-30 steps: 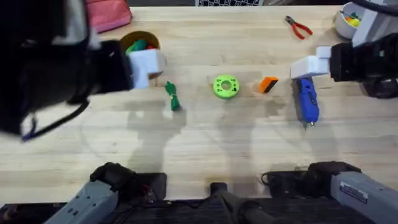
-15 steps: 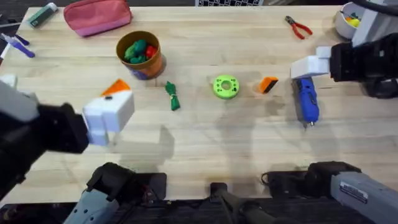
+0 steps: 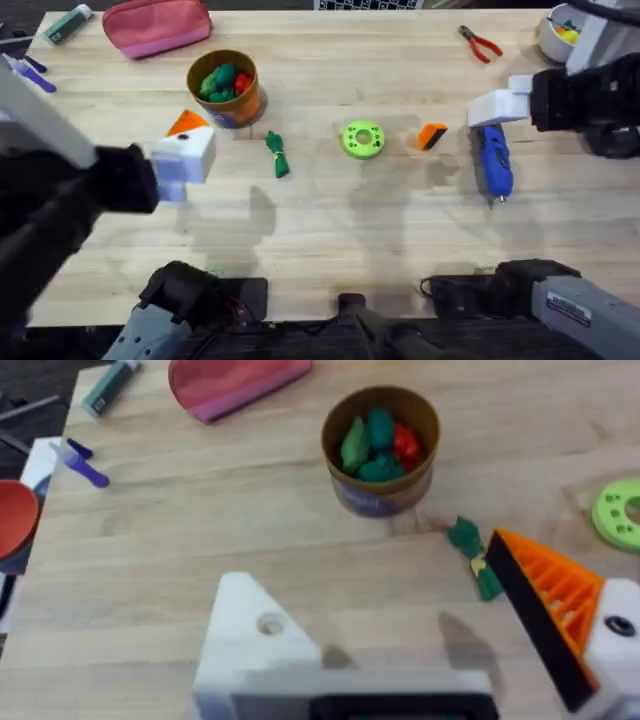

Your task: Pick up the gripper from the table and insert it into the empty holder that is missing its gripper. Then pick up a screw, insert it into the mounting hole, and use the screwdriver to tighten it. Finally, clean up the table by picking up the vegetable and placing it into the bucket.

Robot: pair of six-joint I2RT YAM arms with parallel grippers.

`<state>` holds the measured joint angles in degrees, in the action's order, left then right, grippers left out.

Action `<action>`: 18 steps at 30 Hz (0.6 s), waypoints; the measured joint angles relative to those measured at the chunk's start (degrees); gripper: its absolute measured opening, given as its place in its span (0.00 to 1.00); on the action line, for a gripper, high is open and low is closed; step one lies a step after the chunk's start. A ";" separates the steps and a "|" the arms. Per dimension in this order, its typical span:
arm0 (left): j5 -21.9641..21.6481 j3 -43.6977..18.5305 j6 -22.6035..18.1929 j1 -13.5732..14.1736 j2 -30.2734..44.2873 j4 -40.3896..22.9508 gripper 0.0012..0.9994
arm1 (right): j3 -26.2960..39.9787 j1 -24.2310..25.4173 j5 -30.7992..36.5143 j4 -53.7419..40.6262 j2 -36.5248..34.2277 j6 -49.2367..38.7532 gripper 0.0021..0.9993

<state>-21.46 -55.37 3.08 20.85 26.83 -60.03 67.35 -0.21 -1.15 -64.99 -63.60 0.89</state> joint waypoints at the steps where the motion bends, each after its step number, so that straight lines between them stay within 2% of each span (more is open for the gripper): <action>1: -0.42 1.29 -0.11 -0.01 0.00 1.90 0.99 | 0.00 0.00 0.00 0.00 0.01 0.00 0.99; 7: -0.75 11.52 -0.19 -0.01 0.01 12.93 0.99 | 0.00 0.00 0.00 -0.02 0.00 0.00 0.99; 13: 2.94 21.24 -0.35 -0.07 0.06 29.96 0.99 | 0.00 0.00 0.00 -0.02 0.00 0.00 0.99; 14: 4.30 22.47 -0.38 -0.35 -0.02 32.22 0.99 | 0.00 0.00 0.00 -0.02 0.00 0.00 0.99; 15: 10.10 26.54 -0.51 -3.34 -1.63 38.17 0.99 | 0.00 0.00 0.00 -0.02 0.00 0.00 0.99; 18: 18.14 29.85 -0.56 -8.49 -4.49 41.15 0.99 | 0.00 0.00 0.00 -0.02 0.01 0.00 0.99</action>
<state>-3.32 -25.52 2.52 12.37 22.34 -18.88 67.35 -0.21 -1.15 -65.01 -63.59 0.89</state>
